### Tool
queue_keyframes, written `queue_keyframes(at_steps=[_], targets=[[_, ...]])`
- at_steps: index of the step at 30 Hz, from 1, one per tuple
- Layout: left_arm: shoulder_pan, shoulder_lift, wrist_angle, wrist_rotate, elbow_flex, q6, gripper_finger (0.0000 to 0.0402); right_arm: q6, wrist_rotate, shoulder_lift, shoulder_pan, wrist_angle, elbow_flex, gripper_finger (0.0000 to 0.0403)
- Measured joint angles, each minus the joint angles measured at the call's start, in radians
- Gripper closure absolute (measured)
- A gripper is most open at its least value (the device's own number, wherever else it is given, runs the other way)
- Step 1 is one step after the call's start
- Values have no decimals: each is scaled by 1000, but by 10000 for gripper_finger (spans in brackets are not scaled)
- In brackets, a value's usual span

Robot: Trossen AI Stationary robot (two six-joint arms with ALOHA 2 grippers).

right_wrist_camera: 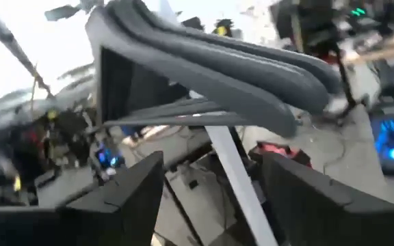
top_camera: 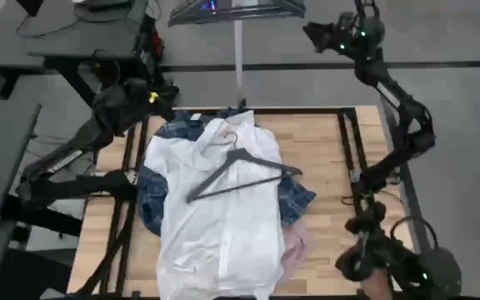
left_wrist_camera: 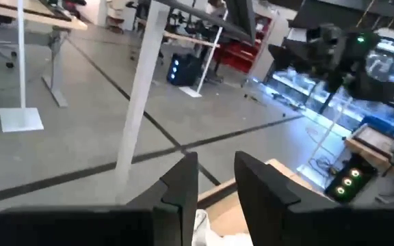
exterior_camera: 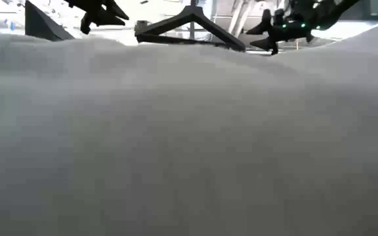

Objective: Hang clothes
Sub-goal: Remove the hanger from the hanger rack

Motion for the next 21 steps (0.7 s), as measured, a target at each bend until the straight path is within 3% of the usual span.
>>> queue_keyframes(at_steps=[11, 21], targets=[[0, 0, 3, -4, 0, -6, 320, -225, 9, 104, 0, 6, 97, 168], [1, 5, 23, -7, 0, -11, 320, -322, 94, 140, -2, 17, 151, 169]])
